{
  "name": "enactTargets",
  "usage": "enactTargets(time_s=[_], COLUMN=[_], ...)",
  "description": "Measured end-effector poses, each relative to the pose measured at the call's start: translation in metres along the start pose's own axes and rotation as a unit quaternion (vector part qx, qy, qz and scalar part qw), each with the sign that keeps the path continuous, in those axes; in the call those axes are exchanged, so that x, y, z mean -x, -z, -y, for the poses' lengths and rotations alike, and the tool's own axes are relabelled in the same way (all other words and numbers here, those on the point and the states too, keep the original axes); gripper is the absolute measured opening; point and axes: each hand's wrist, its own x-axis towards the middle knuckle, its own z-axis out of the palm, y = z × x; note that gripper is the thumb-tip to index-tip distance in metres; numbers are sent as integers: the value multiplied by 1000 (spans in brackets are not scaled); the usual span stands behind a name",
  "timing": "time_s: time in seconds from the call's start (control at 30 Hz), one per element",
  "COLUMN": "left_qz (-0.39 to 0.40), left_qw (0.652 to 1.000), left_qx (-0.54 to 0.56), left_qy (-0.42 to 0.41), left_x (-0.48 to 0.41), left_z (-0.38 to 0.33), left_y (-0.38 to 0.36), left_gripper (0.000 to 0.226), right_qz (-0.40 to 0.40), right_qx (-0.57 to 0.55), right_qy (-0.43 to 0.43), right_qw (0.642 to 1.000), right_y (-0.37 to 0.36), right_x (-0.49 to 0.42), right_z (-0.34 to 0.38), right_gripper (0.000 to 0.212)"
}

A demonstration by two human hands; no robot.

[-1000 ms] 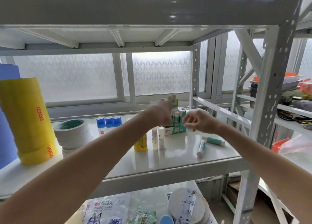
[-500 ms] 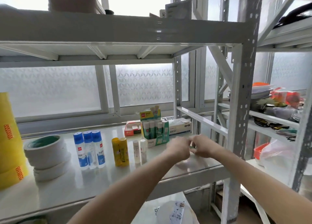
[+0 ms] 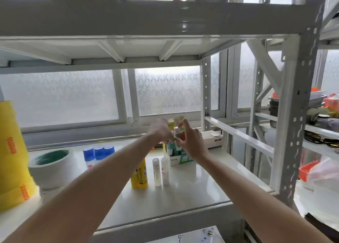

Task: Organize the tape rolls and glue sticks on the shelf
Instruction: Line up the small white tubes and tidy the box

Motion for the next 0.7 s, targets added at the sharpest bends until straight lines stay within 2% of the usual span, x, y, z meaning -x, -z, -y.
enactTargets(time_s=[0.1, 0.23, 0.33, 0.4, 0.53, 0.6, 0.7], left_qz=[-24, -24, -49, -43, -4, 9, 23], left_qw=[999, 998, 997, 997, 998, 999, 999], left_qx=[-30, -50, -65, -61, -56, -44, -14], left_qy=[2, -5, -1, 1, 7, 15, 32], left_x=[-4, -3, -2, -5, -13, -15, -15], left_z=[11, 11, 11, 12, 18, 19, 21], left_y=[-25, -36, -40, -42, -36, -30, -25], left_gripper=[23, 27, 44, 55, 113, 133, 137], right_qz=[5, 61, 53, 19, -32, -7, 85], right_qx=[80, 118, 94, 76, 93, 90, -15], right_qy=[38, 56, 58, 49, -33, -99, -214], right_qw=[996, 990, 992, 996, 995, 991, 973], right_y=[-12, -13, -8, -4, 2, 4, 1], right_x=[13, 19, 17, 15, 13, 13, 16], right_z=[-18, -27, -24, -24, -33, -38, -46], right_gripper=[15, 10, 10, 16, 46, 57, 72])
